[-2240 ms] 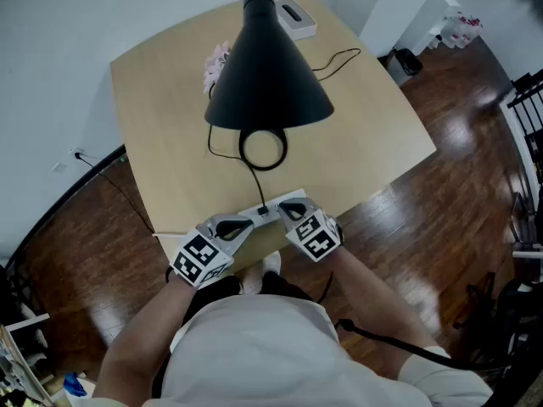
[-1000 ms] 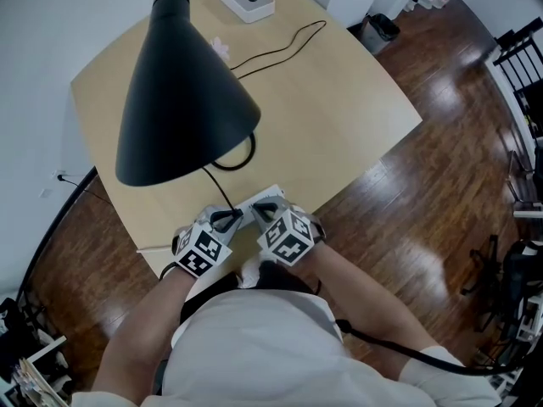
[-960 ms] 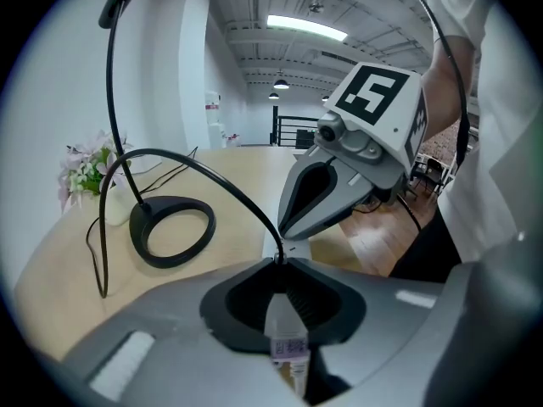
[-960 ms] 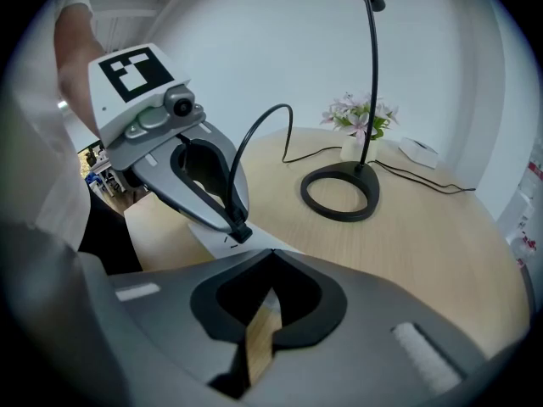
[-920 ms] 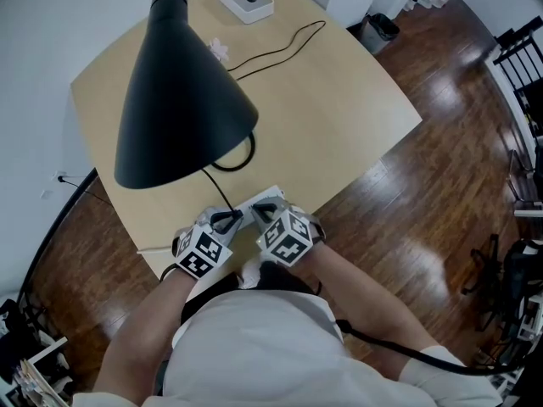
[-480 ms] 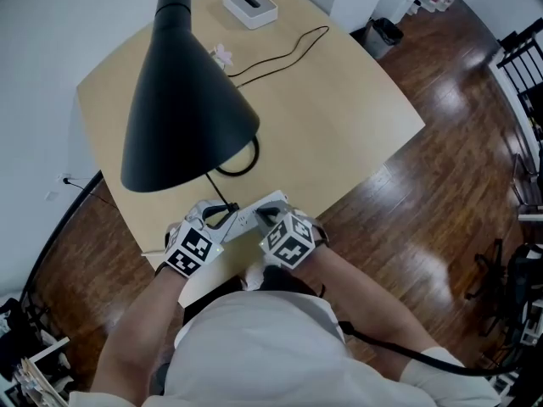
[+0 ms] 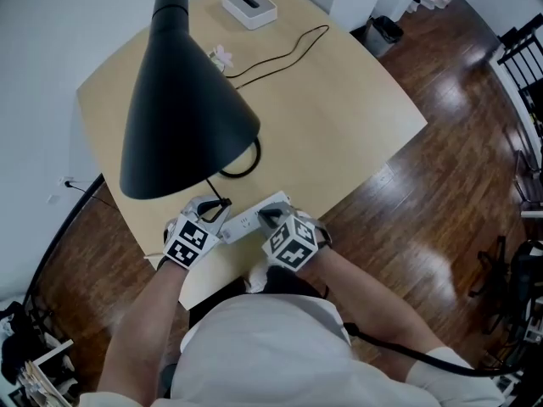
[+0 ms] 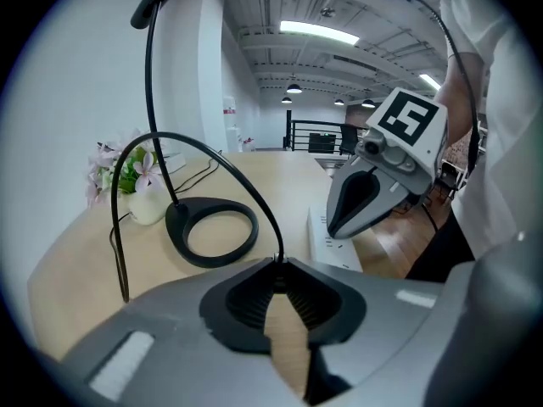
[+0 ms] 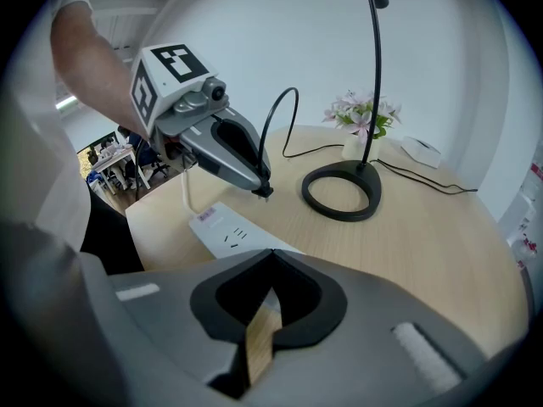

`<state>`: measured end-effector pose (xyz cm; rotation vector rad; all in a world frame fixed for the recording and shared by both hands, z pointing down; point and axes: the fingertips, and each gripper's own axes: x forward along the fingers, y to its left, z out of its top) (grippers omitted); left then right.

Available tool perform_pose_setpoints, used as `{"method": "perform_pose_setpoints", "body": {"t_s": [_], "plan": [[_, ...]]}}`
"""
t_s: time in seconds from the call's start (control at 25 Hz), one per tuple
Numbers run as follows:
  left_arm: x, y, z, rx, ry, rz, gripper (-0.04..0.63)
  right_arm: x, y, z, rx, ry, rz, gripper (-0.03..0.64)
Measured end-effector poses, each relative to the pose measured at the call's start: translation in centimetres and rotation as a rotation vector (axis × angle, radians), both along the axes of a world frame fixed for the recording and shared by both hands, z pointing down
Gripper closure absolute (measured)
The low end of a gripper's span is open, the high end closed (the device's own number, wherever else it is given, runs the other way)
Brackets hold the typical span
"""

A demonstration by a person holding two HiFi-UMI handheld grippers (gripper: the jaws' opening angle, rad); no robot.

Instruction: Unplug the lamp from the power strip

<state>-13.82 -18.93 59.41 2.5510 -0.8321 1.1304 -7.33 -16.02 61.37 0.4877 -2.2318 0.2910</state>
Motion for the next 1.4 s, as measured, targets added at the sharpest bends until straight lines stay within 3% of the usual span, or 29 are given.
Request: {"method": "perform_pose_setpoints", "body": {"t_s": [0.4, 0.8, 1.04, 1.4], "plan": [[-1.6, -1.2, 2.8, -0.046, -0.023, -0.044, 0.543, 0.0, 0.1, -0.1, 0.003, 0.003, -0.012, 0.611], [-1.8, -1.5, 2.6, -0.032, -0.029, -0.077, 0.535, -0.1, 0.3, -0.2, 0.008, -0.007, -0.034, 0.611], [-1.8, -0.9, 2.0, -0.03, -0.041, -0.113, 0.438, 0.1, 0.4, -0.2, 0.014, -0.013, -0.045, 0.611], [-1.8, 1.5, -0.5, 0.013, -0.008, -0.165, 0.428, 0.3, 0.2, -0.4, 0.033, -0.019, -0.058, 0.611]]}}
